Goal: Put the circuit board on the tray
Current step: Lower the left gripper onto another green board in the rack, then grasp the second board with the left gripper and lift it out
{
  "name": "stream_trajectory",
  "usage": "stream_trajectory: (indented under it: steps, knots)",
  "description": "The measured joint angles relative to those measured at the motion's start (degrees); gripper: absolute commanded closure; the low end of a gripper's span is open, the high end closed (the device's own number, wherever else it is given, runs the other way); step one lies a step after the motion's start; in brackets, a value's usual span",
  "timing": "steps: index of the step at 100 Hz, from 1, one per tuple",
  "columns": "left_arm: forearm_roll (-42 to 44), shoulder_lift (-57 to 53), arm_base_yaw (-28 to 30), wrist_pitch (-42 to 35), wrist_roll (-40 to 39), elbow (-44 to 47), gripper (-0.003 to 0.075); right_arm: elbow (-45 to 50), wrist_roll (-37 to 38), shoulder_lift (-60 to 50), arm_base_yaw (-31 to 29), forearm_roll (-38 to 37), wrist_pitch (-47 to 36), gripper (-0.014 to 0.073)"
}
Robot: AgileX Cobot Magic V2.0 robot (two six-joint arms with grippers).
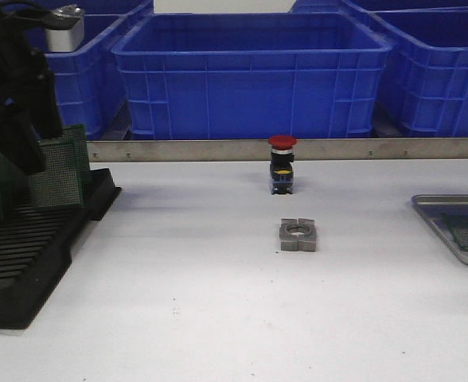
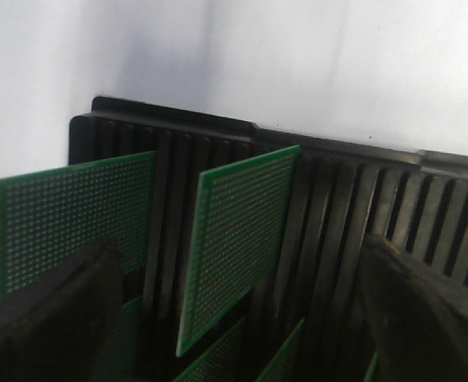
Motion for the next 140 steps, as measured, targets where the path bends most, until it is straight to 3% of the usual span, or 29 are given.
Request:
stream_trajectory:
  steps: [30,37,44,63,99,140]
  knots:
    - [0.00,3.56,0.00,-0.20,-0.14,0.00,0.0155,0.00,0.00,0.00,0.00,0.00,0.13,0.0164]
    - [0.10,4.03,0.00,-0.25,-0.54,0.00,0.0199,0.00,0.00,0.00,0.00,0.00,0.13,0.0164]
    - [0.20,4.08,0.00,-0.25,-0.67,0.00,0.0309,0.00,0.00,0.00,0.00,0.00,0.16,0.0164]
    - [1.07,4.08,0.00,-0.36,-0.95,-0.06,0.0738,0.00,0.09,0.00,0.00,0.00,0.16,0.0164]
    - [-0.78,3.20,0.00,6.59,-1.08,-3.85,0.0738,0.00,0.09,0.00,0.00,0.00,0.37,0.0164]
    - [-21.01,-6.42,-0.56,8.90,-3.11,-7.42,0.0738,0.00,-0.74,0.00,0.00,0.85,0.72,0.0164]
